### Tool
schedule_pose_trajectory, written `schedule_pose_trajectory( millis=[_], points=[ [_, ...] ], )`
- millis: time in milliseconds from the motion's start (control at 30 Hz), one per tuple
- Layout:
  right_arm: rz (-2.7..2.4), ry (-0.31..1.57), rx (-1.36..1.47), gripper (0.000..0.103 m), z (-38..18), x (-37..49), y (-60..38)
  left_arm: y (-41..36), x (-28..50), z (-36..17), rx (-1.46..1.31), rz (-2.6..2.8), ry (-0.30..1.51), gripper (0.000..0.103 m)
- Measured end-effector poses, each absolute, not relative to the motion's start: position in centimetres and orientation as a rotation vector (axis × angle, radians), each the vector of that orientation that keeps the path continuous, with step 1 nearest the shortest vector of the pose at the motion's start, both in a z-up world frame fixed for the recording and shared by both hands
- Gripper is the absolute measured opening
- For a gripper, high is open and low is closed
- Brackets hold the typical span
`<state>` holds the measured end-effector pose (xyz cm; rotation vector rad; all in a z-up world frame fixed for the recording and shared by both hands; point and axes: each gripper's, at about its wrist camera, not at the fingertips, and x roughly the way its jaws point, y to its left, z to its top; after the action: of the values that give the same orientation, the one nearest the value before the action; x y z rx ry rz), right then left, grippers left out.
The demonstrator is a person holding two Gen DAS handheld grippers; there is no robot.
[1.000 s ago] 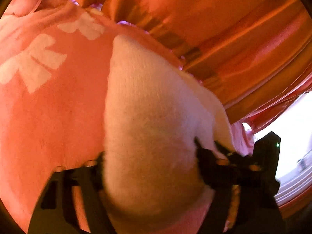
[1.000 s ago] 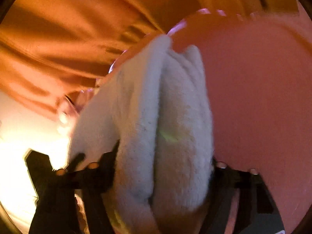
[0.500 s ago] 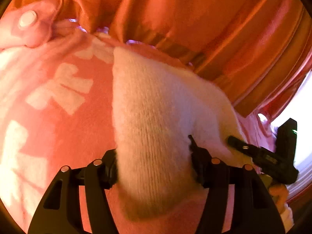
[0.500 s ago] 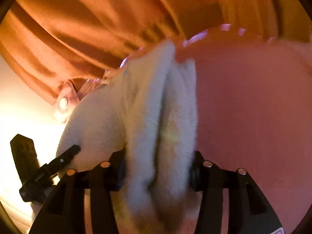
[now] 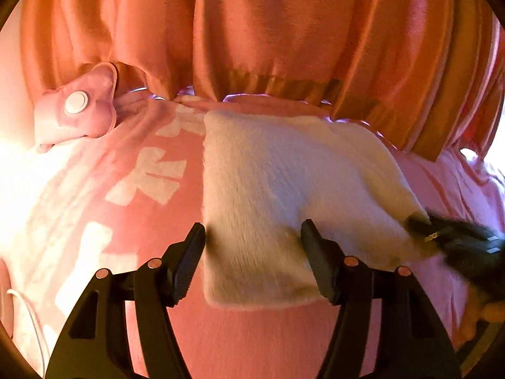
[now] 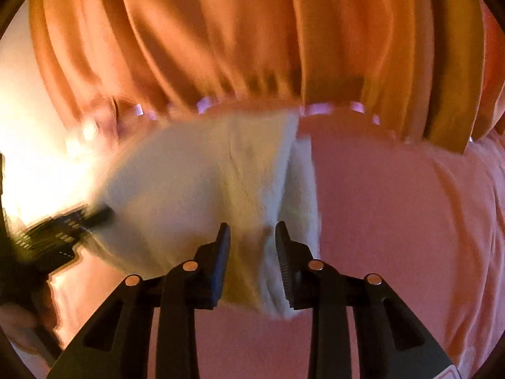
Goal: Fold small clothes
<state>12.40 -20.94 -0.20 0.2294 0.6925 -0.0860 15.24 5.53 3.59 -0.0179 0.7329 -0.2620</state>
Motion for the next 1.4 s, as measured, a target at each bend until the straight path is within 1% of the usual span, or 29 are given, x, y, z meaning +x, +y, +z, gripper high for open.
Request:
schedule_pose_trajectory(
  millis=[33,100,133,167,200,233,267,300,367,433,500,667,767,1100,1400],
  points=[
    [-0.099,0.757,0.222,0.027,-1.7,13.1,-20.9,5.5,14.6,3.4,-0.014,-0.259,0.741,0.062],
    [-0.120,0.736,0.219,0.029,-1.7,12.5,-20.7,5.4,13.6,3.2,-0.007,-0.252,0.748,0.068],
    [-0.118,0.703,0.229,0.034,-0.8,11.5,-20.3,5.3,13.1,3.0,0.002,-0.239,0.753,0.073],
    [-0.120,0.666,0.246,0.038,-0.4,10.4,-20.1,5.2,12.4,2.8,0.018,-0.226,0.755,0.076],
    [-0.128,0.642,0.258,0.047,-0.2,9.3,-19.8,5.1,11.9,2.6,0.033,-0.217,0.757,0.077],
    [-0.135,0.634,0.262,0.054,-0.5,8.3,-19.3,5.0,11.4,2.4,0.044,-0.209,0.764,0.080],
    [-0.149,0.624,0.262,0.056,-1.0,7.0,-18.8,4.9,10.9,2.1,0.048,-0.204,0.772,0.083],
    [-0.159,0.620,0.266,0.059,-1.5,6.0,-18.5,4.7,10.3,1.9,0.042,-0.196,0.778,0.085],
    [-0.164,0.645,0.285,0.060,-2.8,4.3,-18.0,4.6,9.3,1.5,0.021,-0.188,0.794,0.087],
    [-0.173,0.650,0.312,0.076,-3.6,3.0,-17.8,4.4,8.4,1.1,0.016,-0.173,0.805,0.088],
    [-0.219,0.633,0.326,0.082,-4.2,1.4,-17.4,4.1,7.4,0.7,0.031,-0.154,0.807,0.089],
    [-0.286,0.657,0.304,0.082,-5.8,0.6,-16.9,2.8,5.8,-0.4,0.067,-0.146,0.806,0.089],
    [-0.300,0.660,0.276,0.085,-6.0,0.9,-16.6,2.0,5.5,-1.2,0.088,-0.167,0.816,0.089],
    [-0.296,0.668,0.240,0.086,-6.3,1.1,-15.6,2.1,5.5,-1.6,0.069,-0.154,0.831,0.090],
    [-0.297,0.666,0.288,0.086,-6.8,0.6,-15.7,2.2,5.6,-1.5,0.071,-0.121,0.830,0.090]
  ],
)
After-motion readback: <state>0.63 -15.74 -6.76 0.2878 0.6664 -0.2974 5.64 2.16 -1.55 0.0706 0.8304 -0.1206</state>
